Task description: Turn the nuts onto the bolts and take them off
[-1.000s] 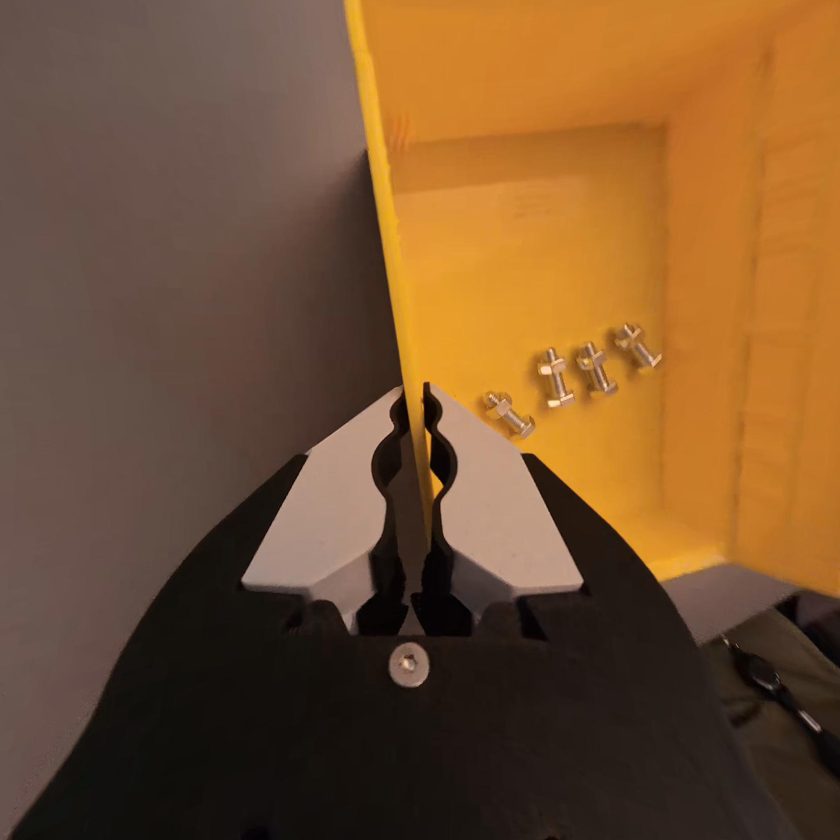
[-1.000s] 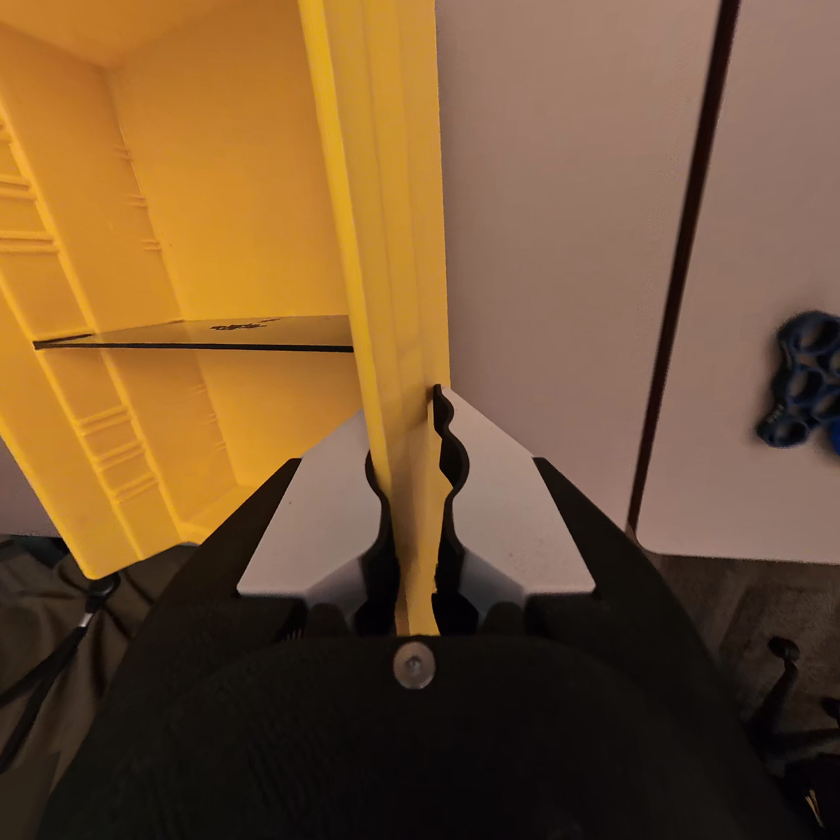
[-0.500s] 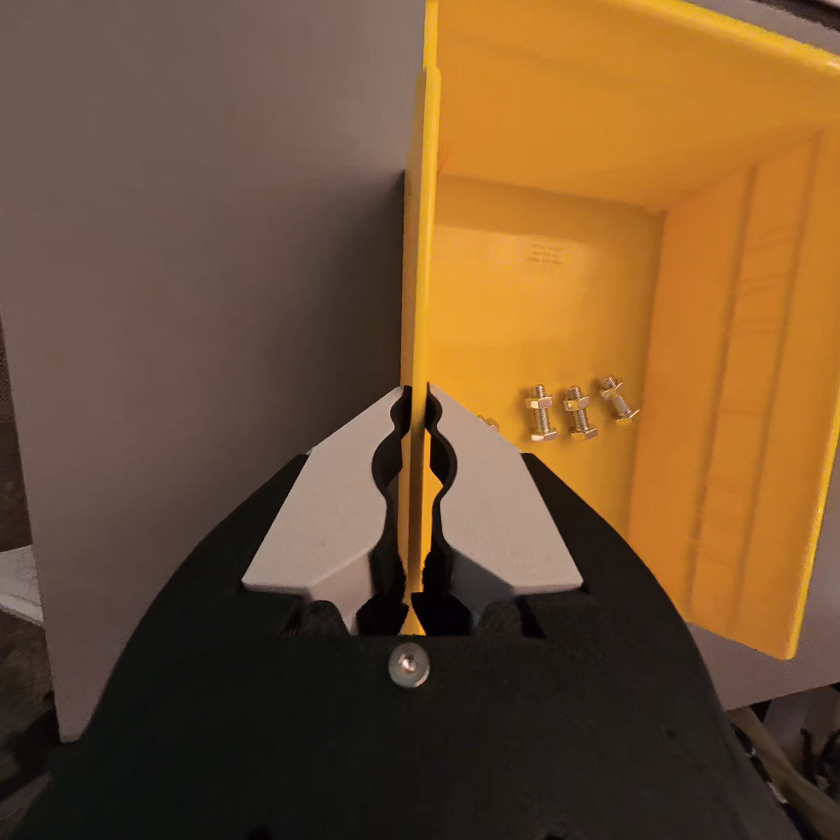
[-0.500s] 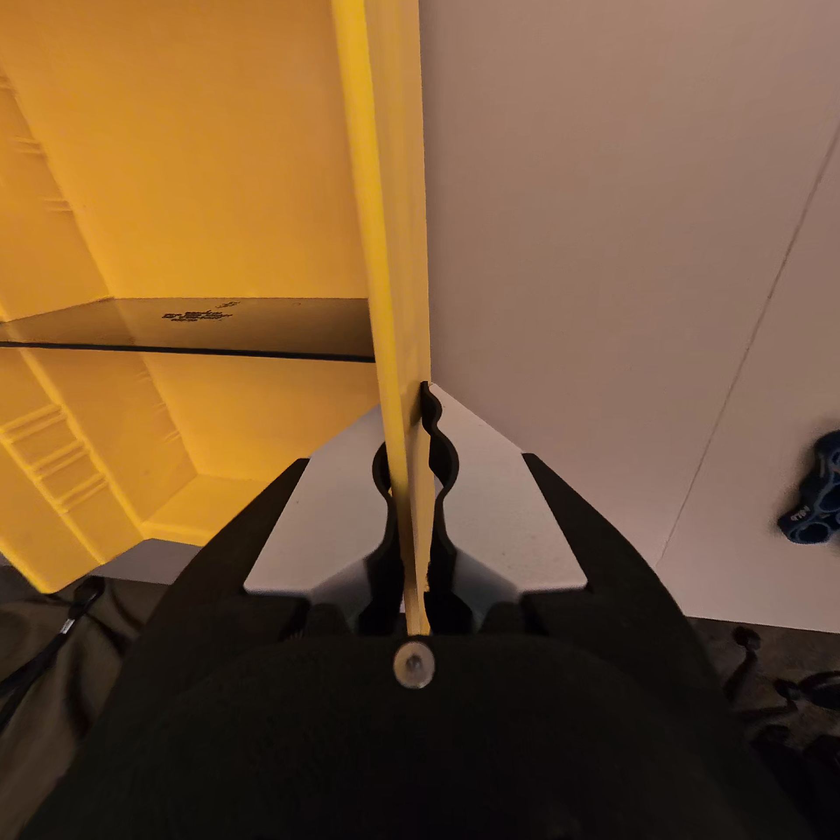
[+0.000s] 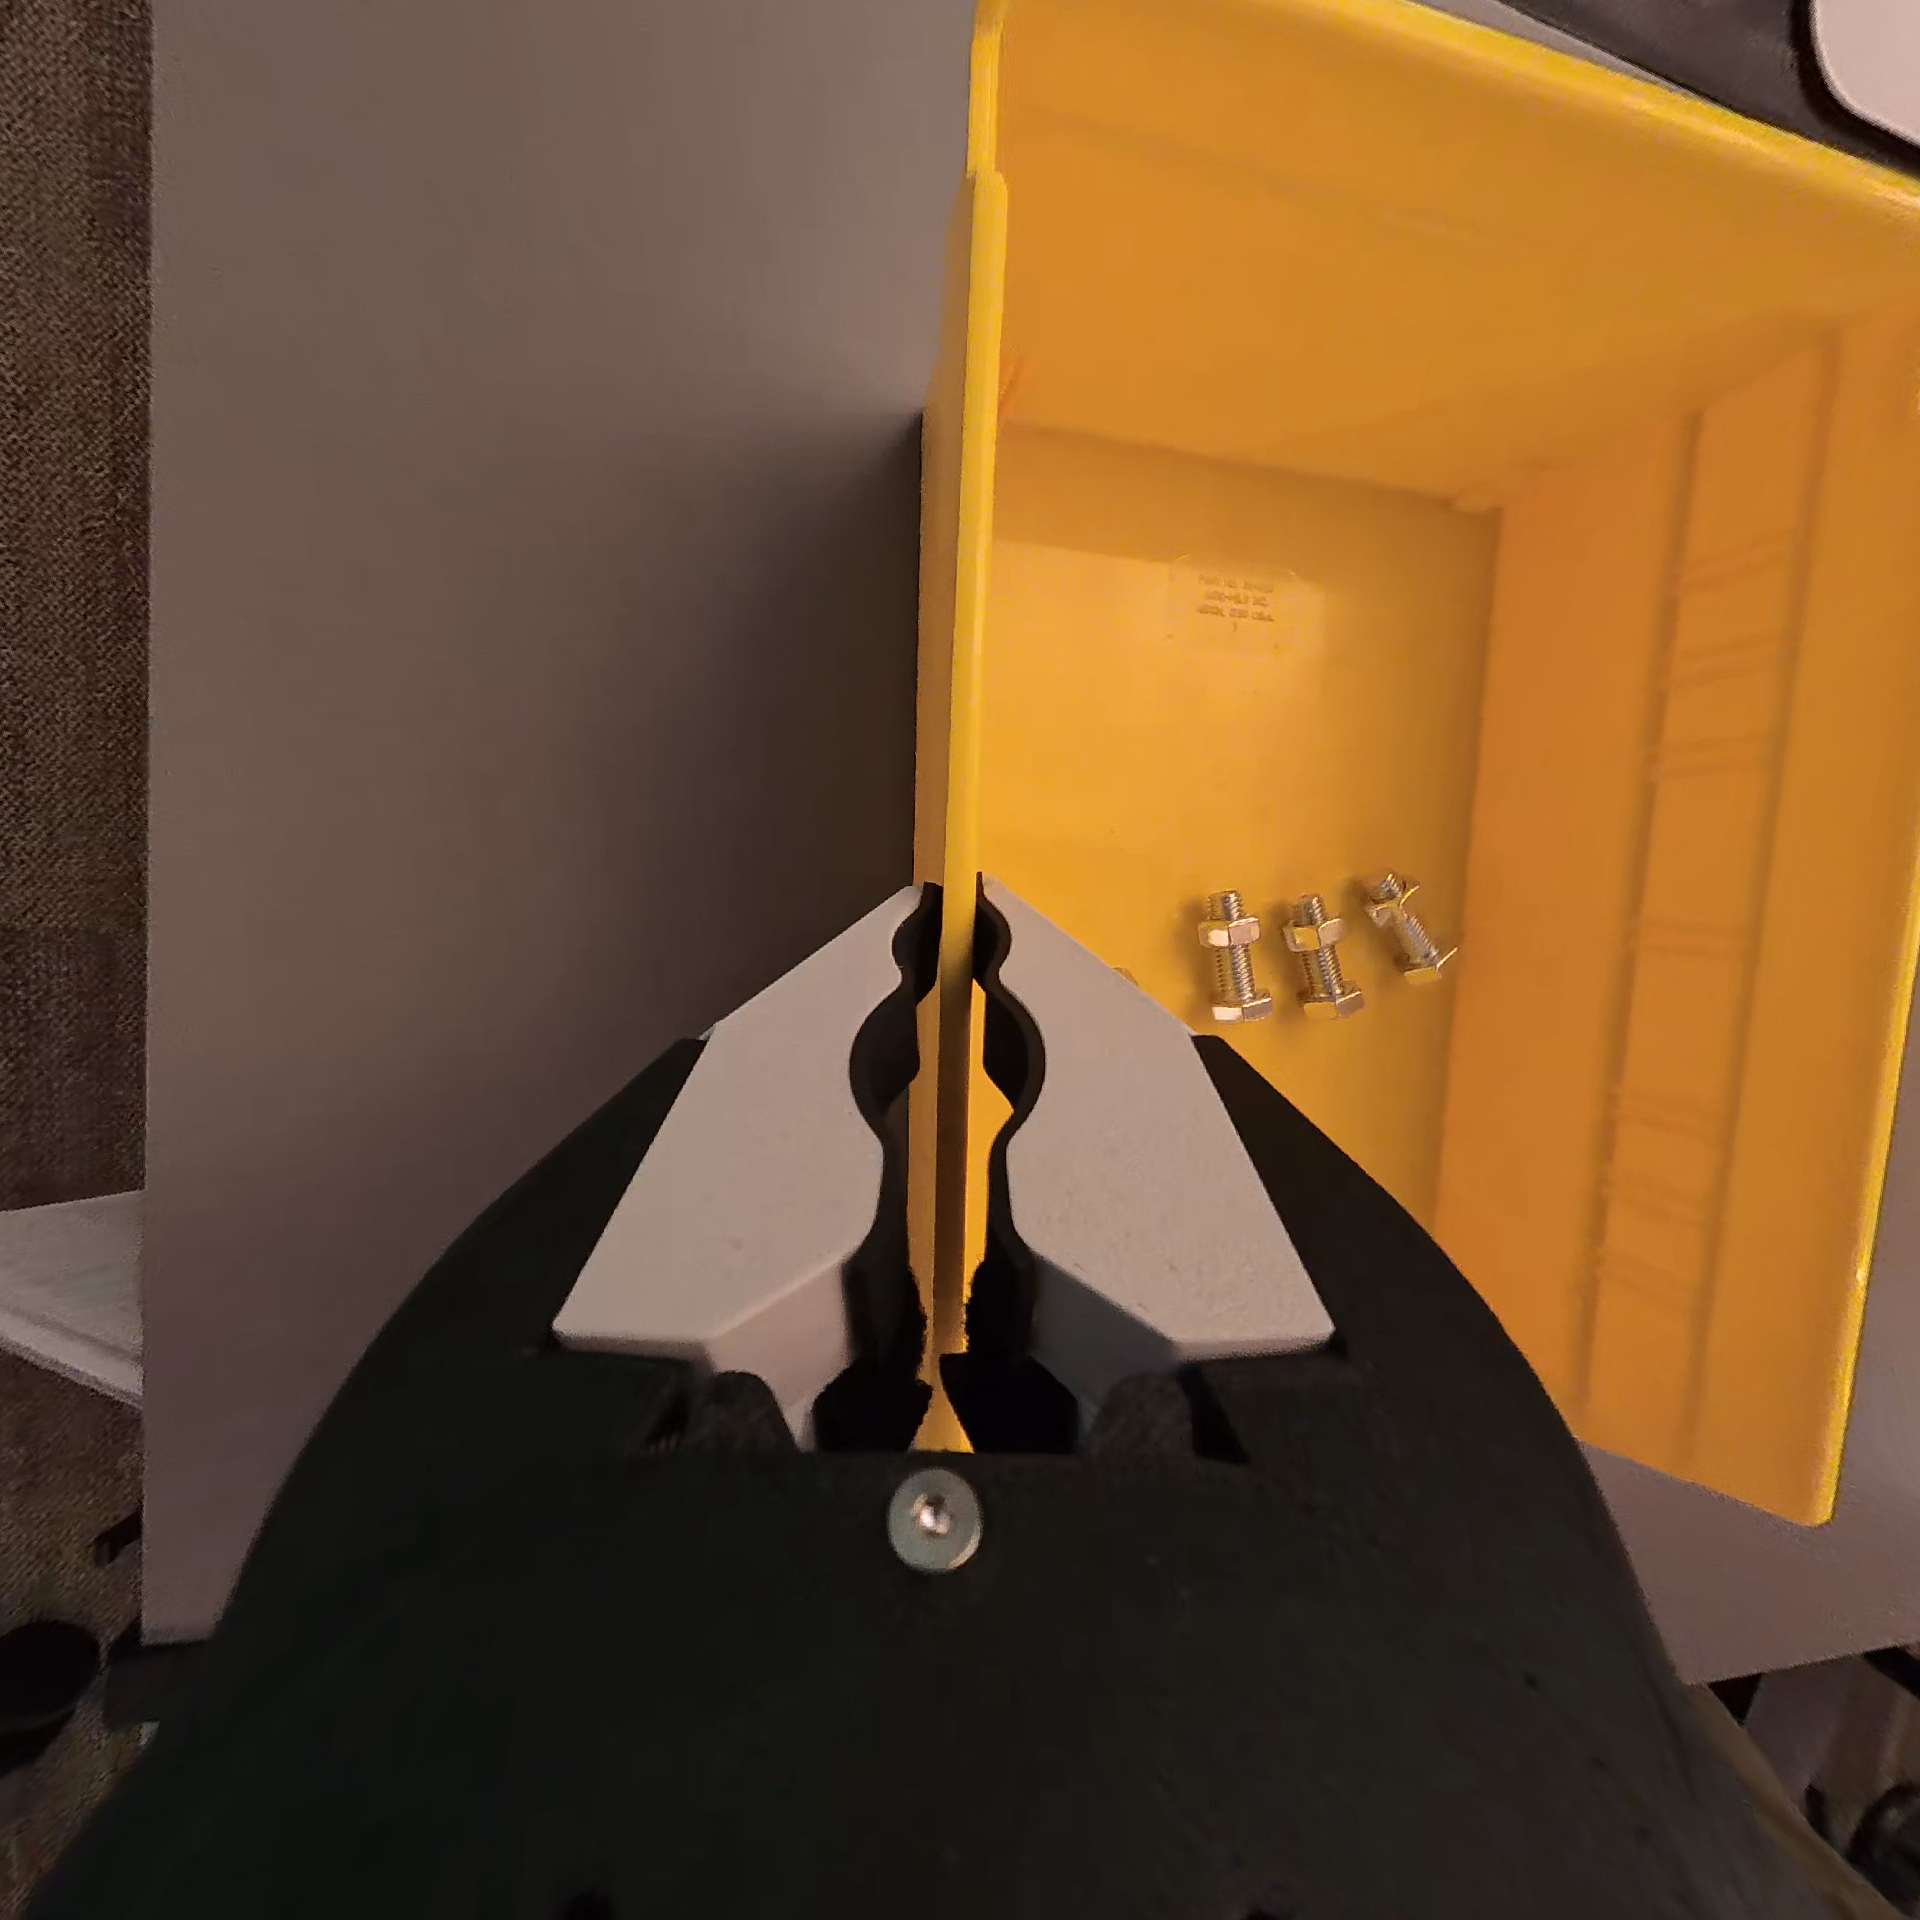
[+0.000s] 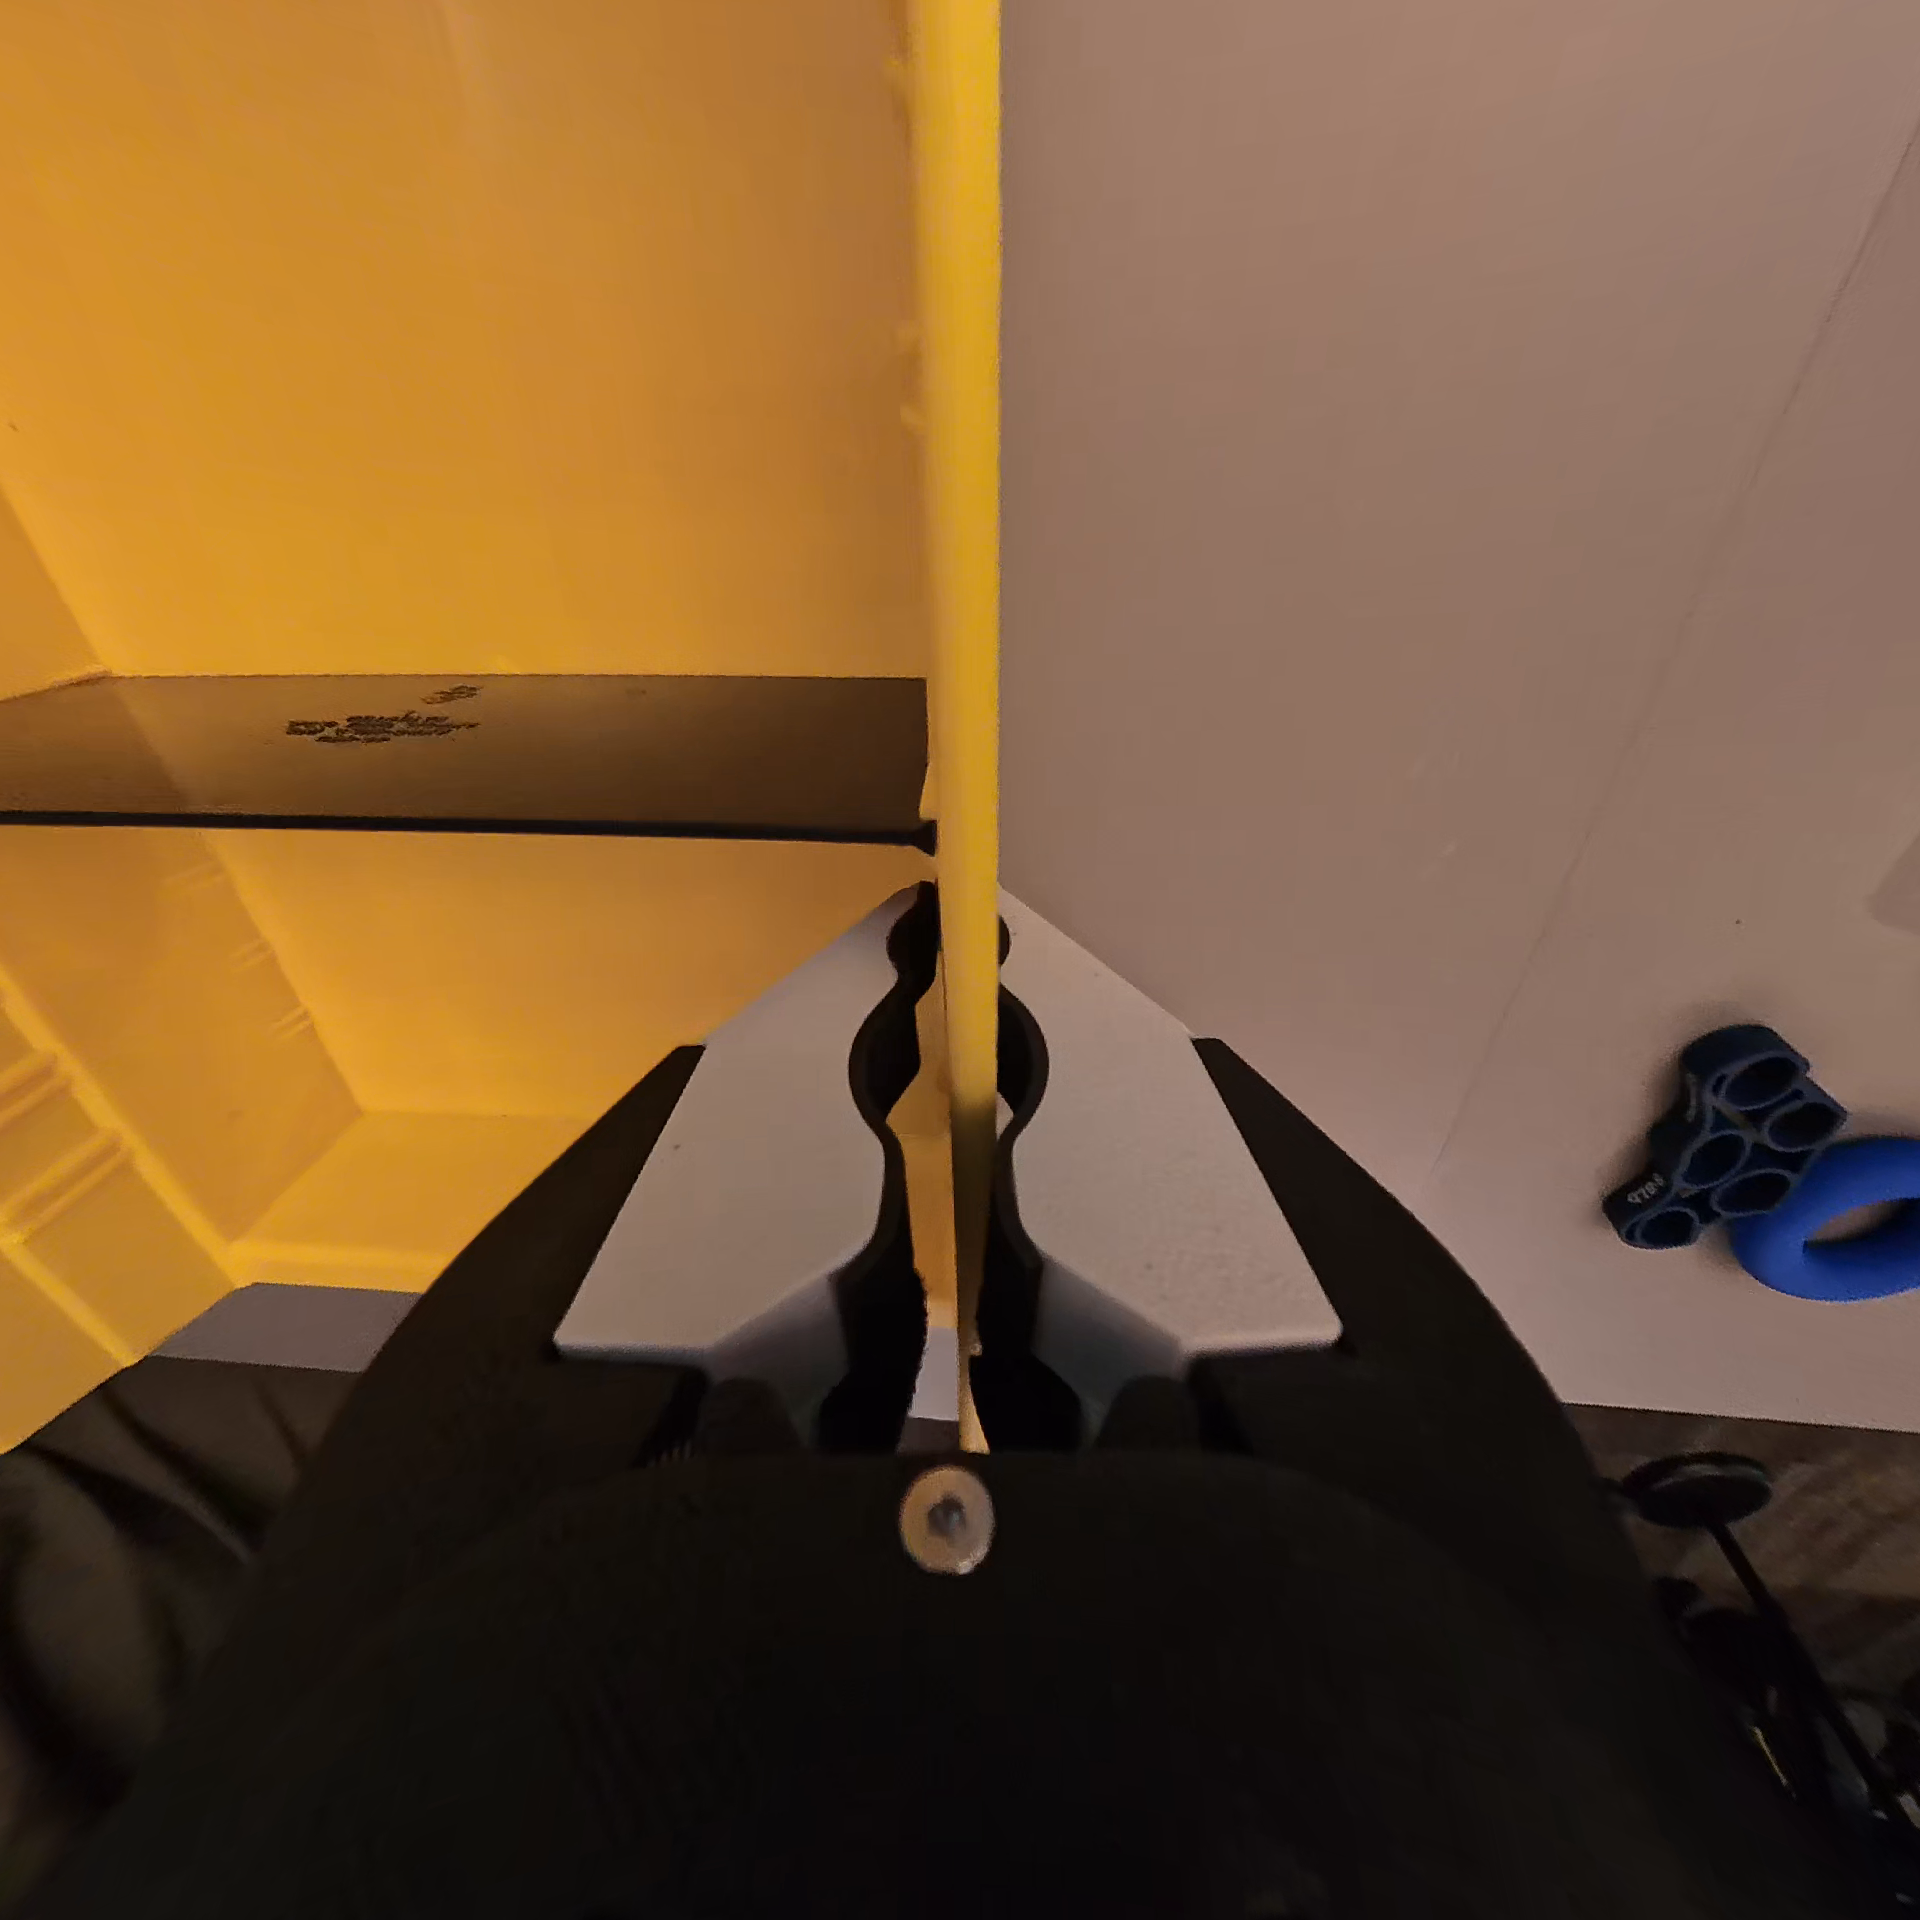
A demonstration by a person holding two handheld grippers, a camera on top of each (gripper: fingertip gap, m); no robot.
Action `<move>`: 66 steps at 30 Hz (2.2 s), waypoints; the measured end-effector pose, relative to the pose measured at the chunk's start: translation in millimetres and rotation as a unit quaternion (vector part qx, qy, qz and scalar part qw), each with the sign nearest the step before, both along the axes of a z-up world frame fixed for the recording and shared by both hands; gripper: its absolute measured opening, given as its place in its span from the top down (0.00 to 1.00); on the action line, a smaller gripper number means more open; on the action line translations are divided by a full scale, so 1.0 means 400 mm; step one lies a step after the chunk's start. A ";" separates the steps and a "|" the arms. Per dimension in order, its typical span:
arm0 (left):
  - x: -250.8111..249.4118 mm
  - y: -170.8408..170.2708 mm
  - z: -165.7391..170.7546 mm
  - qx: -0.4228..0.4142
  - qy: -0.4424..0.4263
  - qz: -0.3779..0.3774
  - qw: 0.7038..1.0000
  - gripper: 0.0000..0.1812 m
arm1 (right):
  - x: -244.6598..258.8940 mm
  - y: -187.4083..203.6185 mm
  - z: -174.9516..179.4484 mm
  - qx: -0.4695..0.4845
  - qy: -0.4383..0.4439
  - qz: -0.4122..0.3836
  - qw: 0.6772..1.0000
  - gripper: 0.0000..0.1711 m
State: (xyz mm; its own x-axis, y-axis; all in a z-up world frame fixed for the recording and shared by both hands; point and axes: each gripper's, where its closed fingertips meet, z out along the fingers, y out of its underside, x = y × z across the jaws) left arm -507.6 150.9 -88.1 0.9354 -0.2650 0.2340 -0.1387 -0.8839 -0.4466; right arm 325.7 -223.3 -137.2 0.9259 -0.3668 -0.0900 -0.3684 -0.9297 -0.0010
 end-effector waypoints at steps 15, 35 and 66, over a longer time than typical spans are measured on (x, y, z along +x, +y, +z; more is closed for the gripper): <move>-0.013 0.000 -0.001 0.006 0.006 0.012 1.000 0.99 | 0.033 0.007 0.001 0.038 -0.003 -0.015 0.999 0.97; -0.043 0.097 0.003 0.078 0.002 0.081 0.994 0.99 | 0.114 0.019 0.000 0.075 -0.016 -0.027 0.997 0.97; -0.046 0.106 0.121 0.188 0.114 0.040 0.975 0.92 | 0.145 0.090 0.056 0.129 -0.127 0.056 0.982 0.86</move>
State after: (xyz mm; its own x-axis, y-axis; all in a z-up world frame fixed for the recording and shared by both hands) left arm -526.0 193.5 -39.6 0.9730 -0.2155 -0.0829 -0.2099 -0.6755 -0.7069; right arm 383.9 -187.4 -114.8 0.9636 -0.2574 0.0716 -0.2221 -0.9207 -0.3209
